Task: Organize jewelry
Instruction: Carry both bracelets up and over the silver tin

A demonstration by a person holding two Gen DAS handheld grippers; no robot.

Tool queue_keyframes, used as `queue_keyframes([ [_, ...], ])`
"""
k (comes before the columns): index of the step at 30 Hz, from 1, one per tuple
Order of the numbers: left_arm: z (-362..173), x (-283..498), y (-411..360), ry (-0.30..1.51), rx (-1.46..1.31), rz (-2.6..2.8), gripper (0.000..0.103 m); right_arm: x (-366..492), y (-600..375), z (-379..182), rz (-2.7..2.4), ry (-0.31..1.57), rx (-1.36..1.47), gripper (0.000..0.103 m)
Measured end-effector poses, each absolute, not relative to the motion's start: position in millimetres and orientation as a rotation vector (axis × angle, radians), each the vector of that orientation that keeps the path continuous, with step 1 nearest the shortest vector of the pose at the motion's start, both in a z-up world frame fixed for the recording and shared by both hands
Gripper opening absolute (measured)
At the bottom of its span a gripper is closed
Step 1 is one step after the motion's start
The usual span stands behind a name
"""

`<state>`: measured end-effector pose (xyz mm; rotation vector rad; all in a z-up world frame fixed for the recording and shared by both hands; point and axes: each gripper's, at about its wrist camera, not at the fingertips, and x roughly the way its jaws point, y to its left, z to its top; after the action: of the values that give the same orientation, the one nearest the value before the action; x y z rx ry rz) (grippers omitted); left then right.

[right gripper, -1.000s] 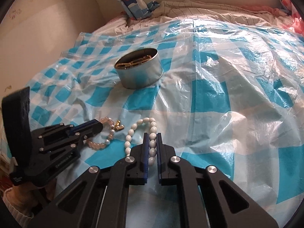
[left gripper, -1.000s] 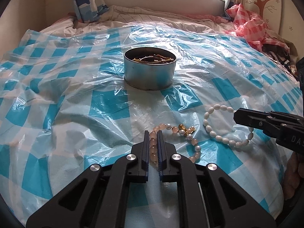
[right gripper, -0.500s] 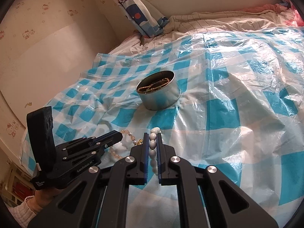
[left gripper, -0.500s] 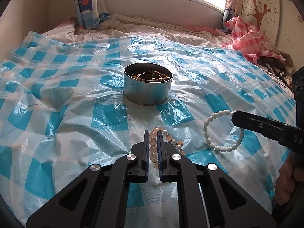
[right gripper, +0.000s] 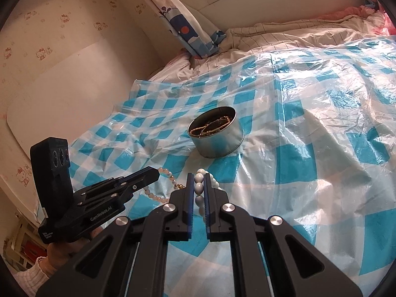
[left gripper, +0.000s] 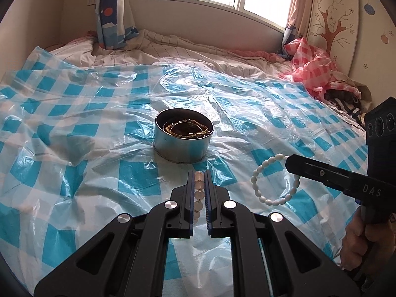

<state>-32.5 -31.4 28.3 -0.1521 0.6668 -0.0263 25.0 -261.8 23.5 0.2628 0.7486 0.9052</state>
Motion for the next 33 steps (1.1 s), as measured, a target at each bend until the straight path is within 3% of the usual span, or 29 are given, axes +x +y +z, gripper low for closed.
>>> queue_keyframes([
  [24,73.6,38.3,-22.2,0.581,-0.212,-0.091,0.007,78.0,-228.0,65.6,0.946,0.674,0.280,0.008],
  [30,66.7,73.2,-15.1,0.578,-0.233,-0.106,0.007,104.1,-212.8,78.7,0.948,0.650,0.271,0.008],
  [33,43.7,100.2,-3.0,0.676,-0.220,-0.017,0.009,117.9,-200.8,80.5,0.942,0.638,0.256,0.008],
])
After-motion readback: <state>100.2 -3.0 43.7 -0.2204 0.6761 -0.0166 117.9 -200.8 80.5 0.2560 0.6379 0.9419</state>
